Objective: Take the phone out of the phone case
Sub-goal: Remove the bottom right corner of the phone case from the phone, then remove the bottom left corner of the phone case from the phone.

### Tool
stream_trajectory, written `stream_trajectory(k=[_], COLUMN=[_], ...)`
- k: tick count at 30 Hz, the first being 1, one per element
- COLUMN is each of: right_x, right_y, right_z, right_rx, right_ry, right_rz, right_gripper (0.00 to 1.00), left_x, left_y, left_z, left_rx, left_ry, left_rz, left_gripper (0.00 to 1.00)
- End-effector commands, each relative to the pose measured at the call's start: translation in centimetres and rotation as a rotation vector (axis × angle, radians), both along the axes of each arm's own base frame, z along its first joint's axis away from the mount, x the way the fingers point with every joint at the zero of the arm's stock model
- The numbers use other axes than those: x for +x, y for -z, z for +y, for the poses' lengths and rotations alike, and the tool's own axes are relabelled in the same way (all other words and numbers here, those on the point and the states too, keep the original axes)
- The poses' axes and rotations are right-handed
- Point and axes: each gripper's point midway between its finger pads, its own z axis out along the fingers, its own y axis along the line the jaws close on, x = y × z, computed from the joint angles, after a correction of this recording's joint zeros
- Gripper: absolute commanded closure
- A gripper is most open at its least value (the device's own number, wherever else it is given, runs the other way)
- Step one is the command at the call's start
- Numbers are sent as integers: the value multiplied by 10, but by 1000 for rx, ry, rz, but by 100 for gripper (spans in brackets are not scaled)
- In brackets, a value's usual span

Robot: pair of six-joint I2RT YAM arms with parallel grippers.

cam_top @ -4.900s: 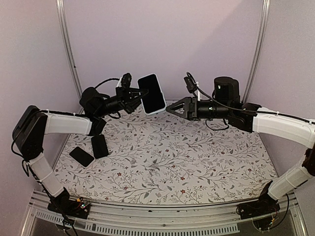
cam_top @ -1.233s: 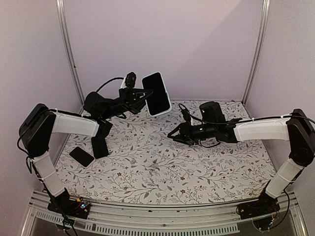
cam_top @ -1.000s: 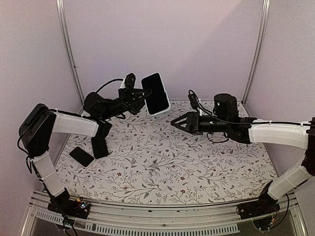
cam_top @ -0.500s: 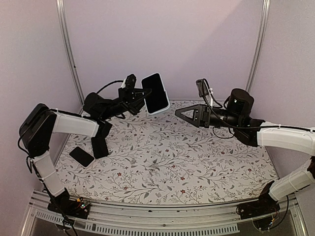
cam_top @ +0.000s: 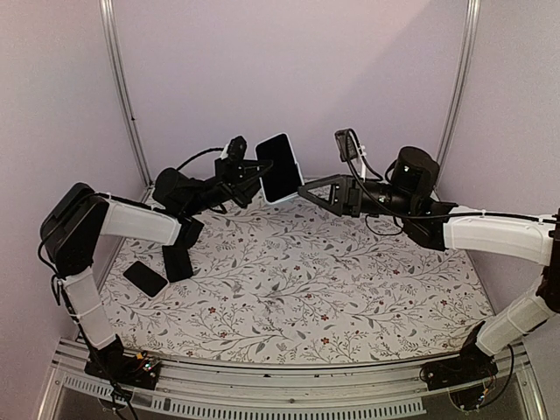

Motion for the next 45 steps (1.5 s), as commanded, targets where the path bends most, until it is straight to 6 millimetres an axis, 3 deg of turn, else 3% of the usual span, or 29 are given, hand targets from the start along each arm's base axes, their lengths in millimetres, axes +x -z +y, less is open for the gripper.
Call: stream_trajectory(k=[1, 21, 31, 45], right_x=[-8, -16, -30, -40], right_y=[-16, -35, -51, -78], right_z=[5, 5, 2, 0], right_rx=[37, 90, 134, 180], right_ry=[-41, -51, -80, -109], right_rz=[-51, -104, -174, -250], right_gripper=[48, 100, 100, 93], left_x=[-12, -16, -15, -25], left_y=[-35, -28, -15, -21], left_z=[7, -4, -13, -18], left_rx=[-107, -103, -92, -156], left_ry=[0, 37, 78, 163], left_rz=[-96, -65, -1, 76], left_gripper=[100, 100, 100, 100])
